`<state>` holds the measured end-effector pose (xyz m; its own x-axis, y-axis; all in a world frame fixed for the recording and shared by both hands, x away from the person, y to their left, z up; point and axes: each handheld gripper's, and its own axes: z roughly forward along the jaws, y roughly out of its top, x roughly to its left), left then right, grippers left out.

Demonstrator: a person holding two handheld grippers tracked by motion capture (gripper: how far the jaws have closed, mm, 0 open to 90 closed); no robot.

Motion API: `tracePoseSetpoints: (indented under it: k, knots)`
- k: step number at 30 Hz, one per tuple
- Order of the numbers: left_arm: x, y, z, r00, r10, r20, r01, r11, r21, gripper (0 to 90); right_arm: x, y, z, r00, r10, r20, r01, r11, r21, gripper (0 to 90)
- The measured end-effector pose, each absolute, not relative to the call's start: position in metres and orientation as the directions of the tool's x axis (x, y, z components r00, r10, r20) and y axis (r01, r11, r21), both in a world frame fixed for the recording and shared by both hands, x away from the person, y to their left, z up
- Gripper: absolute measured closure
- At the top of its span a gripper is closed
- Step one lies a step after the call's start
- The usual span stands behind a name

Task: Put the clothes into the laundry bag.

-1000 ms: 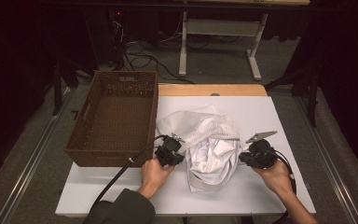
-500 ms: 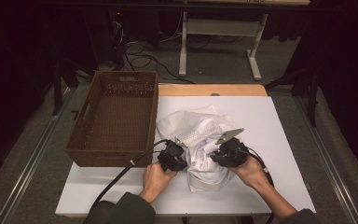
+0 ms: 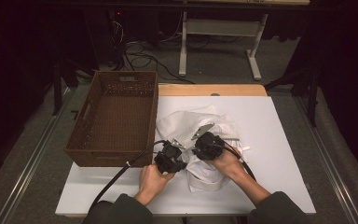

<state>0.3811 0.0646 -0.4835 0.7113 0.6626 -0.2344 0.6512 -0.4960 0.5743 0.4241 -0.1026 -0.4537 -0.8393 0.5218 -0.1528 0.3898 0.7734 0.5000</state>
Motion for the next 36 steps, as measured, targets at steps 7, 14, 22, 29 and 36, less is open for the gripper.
tracePoseSetpoints:
  k: [7, 14, 22, 29, 36]
  knots:
    - [0.375, 0.077, -0.48, 0.697, 0.681, -0.222, 0.657, -0.484, 0.579, 89.8, 0.446, -0.086, -0.464, -0.793, 0.562, -0.237, 0.411, 0.779, 0.473, 86.4]
    - [0.378, 0.085, -0.479, 0.675, 0.714, -0.187, 0.66, -0.471, 0.585, 89.6, 0.472, -0.08, -0.46, -0.736, 0.617, -0.278, 0.443, 0.75, 0.491, 84.4]
    - [0.385, 0.08, -0.49, 0.643, 0.734, -0.219, 0.691, -0.433, 0.579, 76.5, 0.434, -0.093, -0.438, -0.797, 0.574, -0.188, 0.413, 0.745, 0.524, 60.3]
    - [0.391, 0.078, -0.495, 0.634, 0.731, -0.253, 0.703, -0.408, 0.583, 86.5, 0.412, -0.104, -0.44, -0.827, 0.546, -0.136, 0.426, 0.765, 0.483, 41.3]
    - [0.385, 0.079, -0.487, 0.652, 0.715, -0.252, 0.691, -0.423, 0.587, 88.6, 0.431, -0.088, -0.475, -0.822, 0.548, -0.158, 0.459, 0.8, 0.386, 41.9]
